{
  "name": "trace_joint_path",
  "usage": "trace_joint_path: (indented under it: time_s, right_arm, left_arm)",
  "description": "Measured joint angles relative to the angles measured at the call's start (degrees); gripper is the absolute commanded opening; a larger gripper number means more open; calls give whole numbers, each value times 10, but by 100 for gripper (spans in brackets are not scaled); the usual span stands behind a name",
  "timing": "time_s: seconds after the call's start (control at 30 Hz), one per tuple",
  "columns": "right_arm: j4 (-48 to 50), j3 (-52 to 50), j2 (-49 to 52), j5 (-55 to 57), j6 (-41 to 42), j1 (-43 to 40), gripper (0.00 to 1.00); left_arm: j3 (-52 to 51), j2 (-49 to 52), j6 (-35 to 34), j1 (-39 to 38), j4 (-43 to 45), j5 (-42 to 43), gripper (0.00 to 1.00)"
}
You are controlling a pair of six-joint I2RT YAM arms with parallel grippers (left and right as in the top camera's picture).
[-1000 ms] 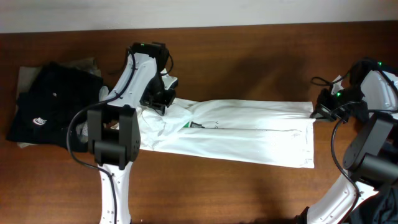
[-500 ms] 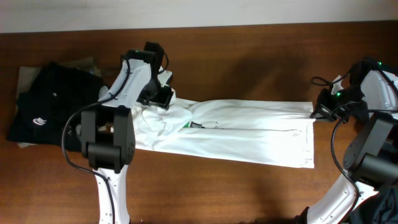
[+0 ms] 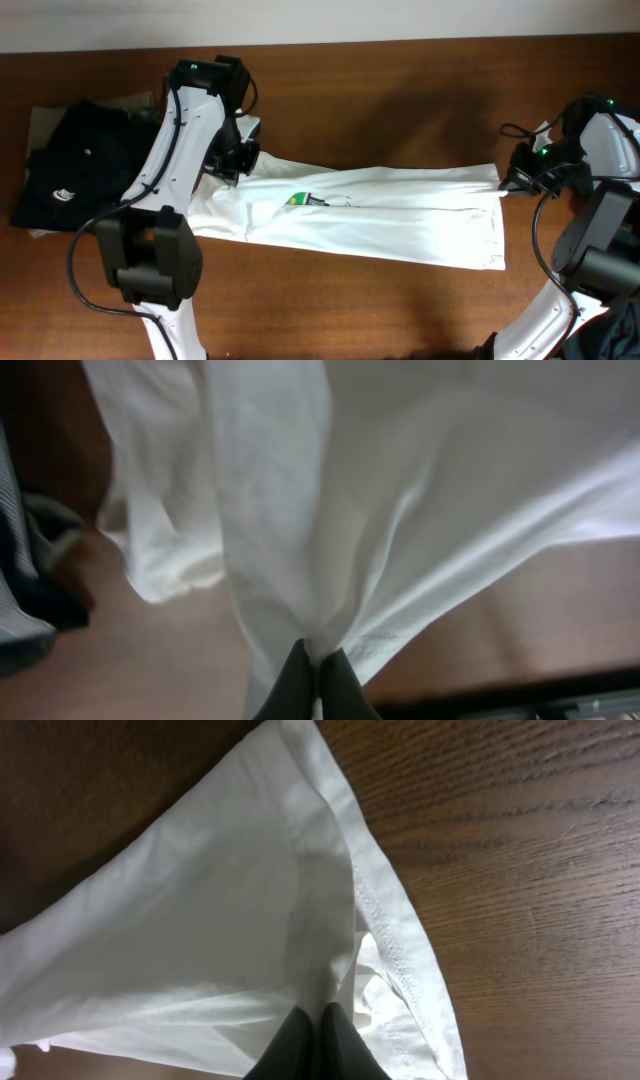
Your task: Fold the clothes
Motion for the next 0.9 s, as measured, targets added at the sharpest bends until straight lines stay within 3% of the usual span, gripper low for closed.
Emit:
trace_joint_path:
  time_s: [0.07,0.17,0.3,0.43,0.47,0.5,0.53,0.57,0.67,0.87,0.9]
  right_arm:
    - [1,0,0,0,0,0,8]
    - [2,0,0,0,0,0,8]
    - [2,0,0,0,0,0,8]
    - [2,0,0,0,0,0,8]
    - [3,0,0,0,0,0,8]
    - [2,0,0,0,0,0,8]
    - [3,0,0,0,0,0,8]
    - [3,0,0,0,0,0,8]
    - [6,0,0,0,0,0,8]
    - [21,0,0,22,-19,0,5]
    - [-1,0,0,24,-25,0,13]
  left_arm:
    - [-39,0,-5,-1,-5,4,28]
    - [-108,0,-13,-4,17,8,45]
    - [-108,0,-28,7,88,-37,53]
    - [-99,5,-33,39,299,-28,53]
    - [-97,20,-33,39,331,-9,53]
    - [-97,36,-33,38,343,1,40]
    - [-97,59,-33,38,358,10,8]
    - [-97,76,-30,38,369,15,0]
    - [-94,94,-26,52,367,11,0]
    - [-79,94,-50,158,353,34,0]
    - [-79,94,-50,156,354,37,1]
